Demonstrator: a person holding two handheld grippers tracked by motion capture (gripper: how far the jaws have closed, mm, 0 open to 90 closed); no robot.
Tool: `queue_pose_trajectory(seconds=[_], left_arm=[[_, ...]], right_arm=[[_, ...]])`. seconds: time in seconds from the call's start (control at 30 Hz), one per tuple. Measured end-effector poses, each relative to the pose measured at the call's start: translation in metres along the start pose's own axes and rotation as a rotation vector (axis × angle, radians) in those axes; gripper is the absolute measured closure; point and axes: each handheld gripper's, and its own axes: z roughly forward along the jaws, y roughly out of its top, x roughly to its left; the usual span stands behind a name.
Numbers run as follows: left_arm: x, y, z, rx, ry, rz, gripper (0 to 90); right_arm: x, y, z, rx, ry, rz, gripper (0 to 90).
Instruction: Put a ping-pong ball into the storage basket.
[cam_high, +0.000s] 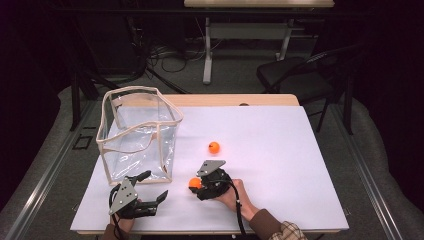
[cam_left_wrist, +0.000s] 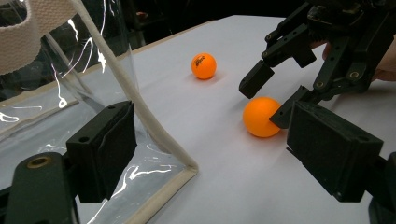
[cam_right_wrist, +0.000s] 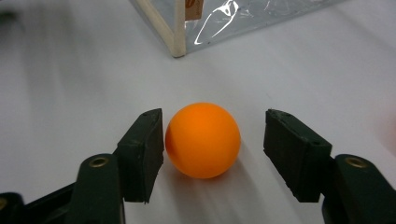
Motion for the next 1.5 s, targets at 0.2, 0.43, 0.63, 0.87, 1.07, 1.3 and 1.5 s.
queue_pose_trajectory(seconds=[0.2, 0.43, 0.63, 0.87, 1.07, 1.3, 1.5], left_arm=[[0.000, 0.000, 0.000, 0.002, -0.002, 0.001, 15.8], [-0.001, 0.000, 0.000, 0.003, 0.003, 0.001, 15.8], [-0.001, 0.000, 0.000, 0.004, 0.004, 0.001, 15.8], [-0.001, 0.001, 0.001, 0.007, 0.003, 0.003, 15.8], [-0.001, 0.001, 0.000, 0.008, 0.003, 0.004, 15.8], [-0.002, 0.001, 0.001, 0.005, -0.007, 0.010, 15.8], [-0.001, 0.001, 0.002, 0.008, -0.003, 0.012, 15.8]], right_arm=[[0.000, -0.001, 0.001, 0.005, -0.009, -0.003, 48.5], [0.000, -0.001, 0.001, 0.009, -0.014, -0.004, 50.3], [0.001, -0.001, 0.000, 0.003, -0.018, -0.008, 50.3], [-0.001, 0.000, -0.007, -0.009, -0.032, -0.013, 50.4], [-0.004, -0.001, -0.009, -0.016, -0.044, -0.009, 50.4], [-0.005, 0.000, -0.011, -0.010, -0.055, -0.007, 50.4], [-0.010, 0.000, -0.017, -0.021, -0.070, 0.007, 50.4]])
